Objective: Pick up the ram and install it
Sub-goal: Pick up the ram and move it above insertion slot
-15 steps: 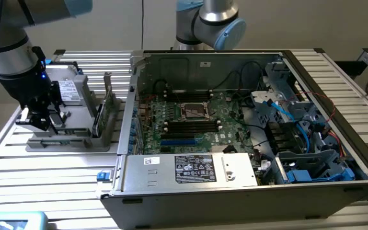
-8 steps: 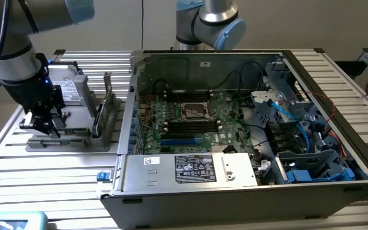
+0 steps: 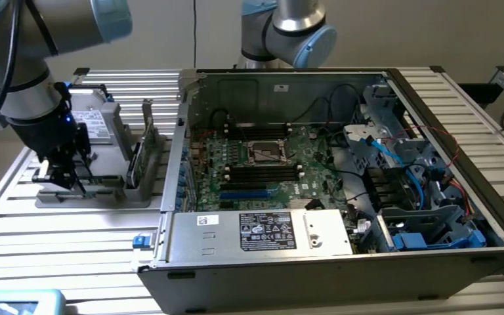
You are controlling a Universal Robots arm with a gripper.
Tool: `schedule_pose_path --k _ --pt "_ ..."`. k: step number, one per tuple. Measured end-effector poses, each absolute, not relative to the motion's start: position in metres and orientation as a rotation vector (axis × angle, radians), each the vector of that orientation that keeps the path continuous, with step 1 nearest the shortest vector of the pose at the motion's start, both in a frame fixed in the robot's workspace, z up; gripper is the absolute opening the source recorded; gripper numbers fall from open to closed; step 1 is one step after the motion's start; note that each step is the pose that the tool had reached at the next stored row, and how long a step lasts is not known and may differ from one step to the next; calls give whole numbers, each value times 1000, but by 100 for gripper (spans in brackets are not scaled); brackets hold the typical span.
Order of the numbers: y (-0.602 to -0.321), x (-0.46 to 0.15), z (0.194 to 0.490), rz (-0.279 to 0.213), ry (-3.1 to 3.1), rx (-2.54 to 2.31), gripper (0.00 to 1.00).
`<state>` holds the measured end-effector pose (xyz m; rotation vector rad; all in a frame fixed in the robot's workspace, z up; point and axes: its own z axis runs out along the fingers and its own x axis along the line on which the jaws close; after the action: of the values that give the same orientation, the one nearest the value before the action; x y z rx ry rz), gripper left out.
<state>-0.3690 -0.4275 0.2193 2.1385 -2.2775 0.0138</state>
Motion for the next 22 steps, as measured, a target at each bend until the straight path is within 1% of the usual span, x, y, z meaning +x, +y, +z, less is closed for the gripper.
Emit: schedule_pose_path --k 22 --pt "-431 -369 199 14 -2278 2138 42"
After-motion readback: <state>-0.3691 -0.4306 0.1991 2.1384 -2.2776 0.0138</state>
